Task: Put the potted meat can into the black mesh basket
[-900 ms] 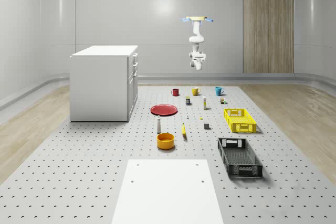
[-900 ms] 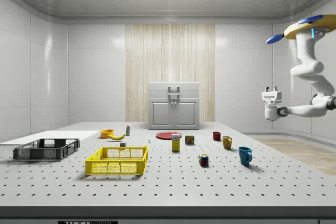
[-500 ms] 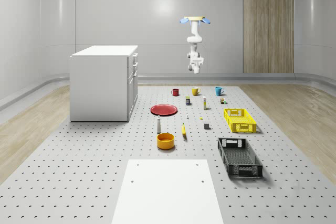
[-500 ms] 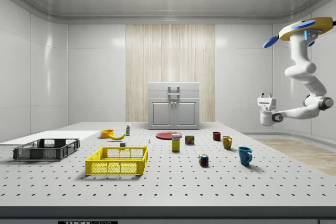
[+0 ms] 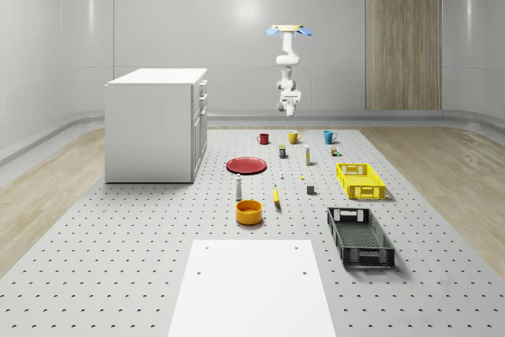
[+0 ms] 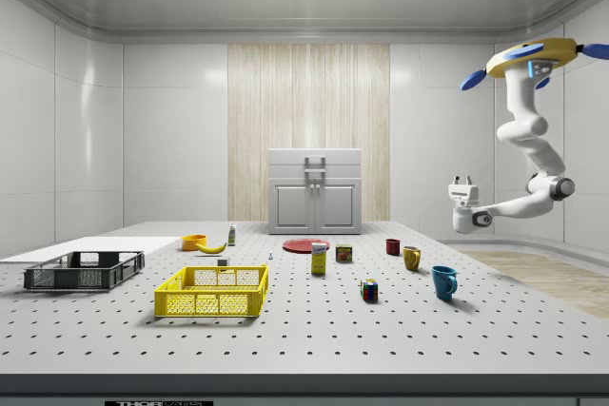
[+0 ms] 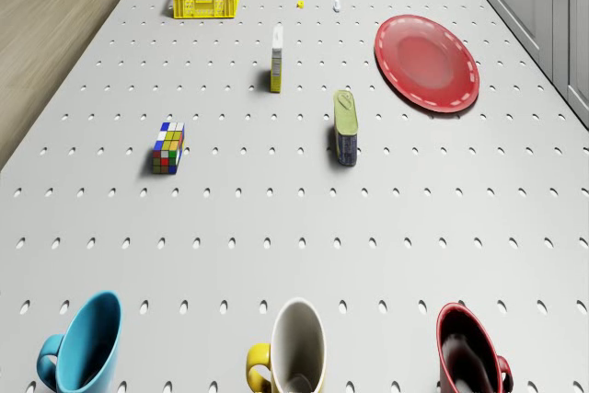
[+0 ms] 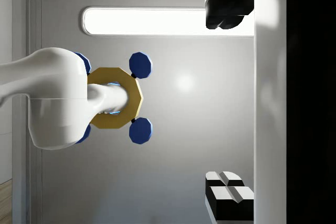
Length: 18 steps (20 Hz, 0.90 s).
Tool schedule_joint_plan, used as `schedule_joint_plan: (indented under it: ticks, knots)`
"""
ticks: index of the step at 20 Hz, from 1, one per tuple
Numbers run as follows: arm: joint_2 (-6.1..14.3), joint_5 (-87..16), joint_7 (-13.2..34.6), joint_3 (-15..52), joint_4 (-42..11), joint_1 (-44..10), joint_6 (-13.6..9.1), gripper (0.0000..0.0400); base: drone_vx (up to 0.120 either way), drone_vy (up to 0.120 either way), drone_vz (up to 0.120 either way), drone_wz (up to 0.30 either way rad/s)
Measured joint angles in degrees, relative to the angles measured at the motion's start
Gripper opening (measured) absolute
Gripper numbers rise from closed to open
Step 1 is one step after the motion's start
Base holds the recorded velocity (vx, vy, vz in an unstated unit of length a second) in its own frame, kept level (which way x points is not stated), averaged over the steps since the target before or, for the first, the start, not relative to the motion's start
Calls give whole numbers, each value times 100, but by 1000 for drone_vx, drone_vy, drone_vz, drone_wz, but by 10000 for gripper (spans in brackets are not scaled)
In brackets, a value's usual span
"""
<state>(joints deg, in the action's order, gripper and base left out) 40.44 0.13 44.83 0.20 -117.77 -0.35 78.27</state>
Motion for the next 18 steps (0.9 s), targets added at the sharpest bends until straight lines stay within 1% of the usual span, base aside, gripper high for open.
schedule_joint_plan:
  ticks: [6, 18]
  knots:
    - [-18, 2, -2, 3, 68, -5, -23, 400, 120, -120, 0, 0]
    - [7, -1, -5, 11, 59, -14, 14, 400, 120, -120, 0, 0]
